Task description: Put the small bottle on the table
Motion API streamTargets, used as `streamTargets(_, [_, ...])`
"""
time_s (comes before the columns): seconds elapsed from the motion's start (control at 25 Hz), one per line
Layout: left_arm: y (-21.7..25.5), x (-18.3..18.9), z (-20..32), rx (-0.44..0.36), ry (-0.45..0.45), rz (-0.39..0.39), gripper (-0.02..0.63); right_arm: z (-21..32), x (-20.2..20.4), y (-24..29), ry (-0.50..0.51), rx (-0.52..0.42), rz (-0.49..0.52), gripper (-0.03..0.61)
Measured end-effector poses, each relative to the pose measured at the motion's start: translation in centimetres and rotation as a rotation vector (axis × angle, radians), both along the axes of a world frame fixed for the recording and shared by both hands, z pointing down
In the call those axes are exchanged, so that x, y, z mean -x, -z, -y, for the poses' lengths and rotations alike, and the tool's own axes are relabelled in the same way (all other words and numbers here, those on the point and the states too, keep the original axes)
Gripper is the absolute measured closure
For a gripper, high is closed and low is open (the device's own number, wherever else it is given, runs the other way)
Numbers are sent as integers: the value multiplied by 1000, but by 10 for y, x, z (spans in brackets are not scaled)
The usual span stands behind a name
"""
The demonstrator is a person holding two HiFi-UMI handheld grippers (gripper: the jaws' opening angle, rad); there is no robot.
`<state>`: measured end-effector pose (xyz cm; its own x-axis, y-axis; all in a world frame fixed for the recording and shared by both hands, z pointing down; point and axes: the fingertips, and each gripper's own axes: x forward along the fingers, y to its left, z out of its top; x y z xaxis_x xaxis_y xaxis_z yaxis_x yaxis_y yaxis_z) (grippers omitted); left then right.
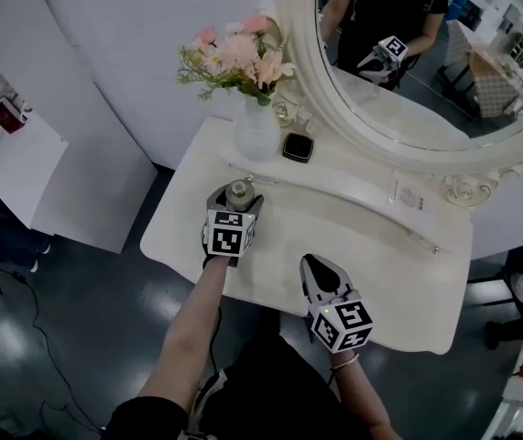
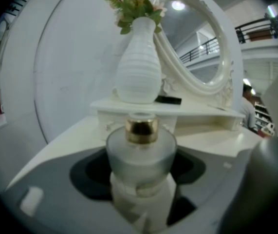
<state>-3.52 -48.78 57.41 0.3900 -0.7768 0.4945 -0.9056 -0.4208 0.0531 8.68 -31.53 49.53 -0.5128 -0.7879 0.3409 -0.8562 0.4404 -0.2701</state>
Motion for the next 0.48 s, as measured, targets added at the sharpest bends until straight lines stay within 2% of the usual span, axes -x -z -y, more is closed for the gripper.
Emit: streamTargets(0.48, [-4, -5, 5, -14, -25, 52, 275, 1, 5, 0, -6, 8, -1, 572])
